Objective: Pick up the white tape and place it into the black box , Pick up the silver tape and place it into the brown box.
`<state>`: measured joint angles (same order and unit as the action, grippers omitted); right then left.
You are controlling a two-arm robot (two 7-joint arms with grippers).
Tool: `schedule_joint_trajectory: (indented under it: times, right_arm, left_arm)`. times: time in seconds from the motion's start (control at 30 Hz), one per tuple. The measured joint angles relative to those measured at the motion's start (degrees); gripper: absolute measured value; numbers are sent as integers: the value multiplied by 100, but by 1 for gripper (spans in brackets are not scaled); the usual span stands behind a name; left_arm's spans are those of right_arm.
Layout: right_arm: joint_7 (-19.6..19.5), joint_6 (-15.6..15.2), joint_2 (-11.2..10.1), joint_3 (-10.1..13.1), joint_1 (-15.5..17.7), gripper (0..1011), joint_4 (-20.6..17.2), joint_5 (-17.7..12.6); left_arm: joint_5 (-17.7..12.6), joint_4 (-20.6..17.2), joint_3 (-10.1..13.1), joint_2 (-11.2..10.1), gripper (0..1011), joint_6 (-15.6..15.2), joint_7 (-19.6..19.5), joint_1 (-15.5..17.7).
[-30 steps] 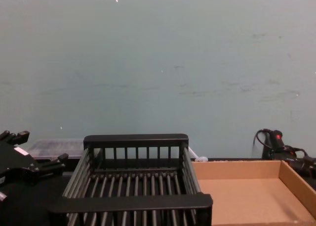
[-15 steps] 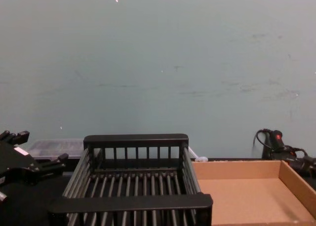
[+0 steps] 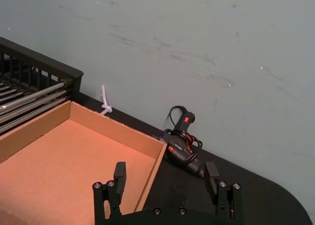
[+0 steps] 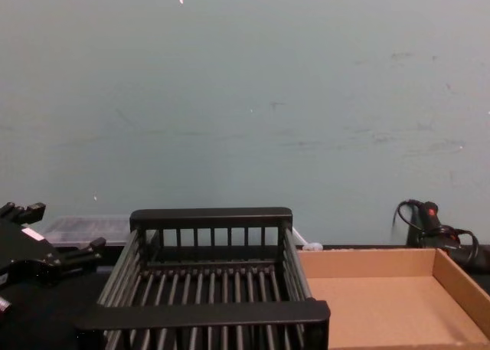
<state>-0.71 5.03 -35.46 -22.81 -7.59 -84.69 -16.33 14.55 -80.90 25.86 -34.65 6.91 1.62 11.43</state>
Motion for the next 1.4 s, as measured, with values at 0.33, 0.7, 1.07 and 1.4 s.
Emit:
schedule_joint_trajectory:
  times: [0.33,0.7,1.07,1.4]
  right_arm:
    - [162,-226,-186,320,541,1002,-619,-221]
    - [290,-946,-450,750,1296,1002,-1491,-602]
    - [486,-1569,-573,1114,1838,1002,-2066,-944]
    - [673,-1867,-548,1207,2056,1002,-2230,-999]
  left_arm:
    - [0,0,0,0,1001,0,0,0]
    - [0,0,0,0,1001,0,0,0]
    - [0,0,0,0,1001,0,0,0]
    - [0,0,0,0,1001,0,0,0]
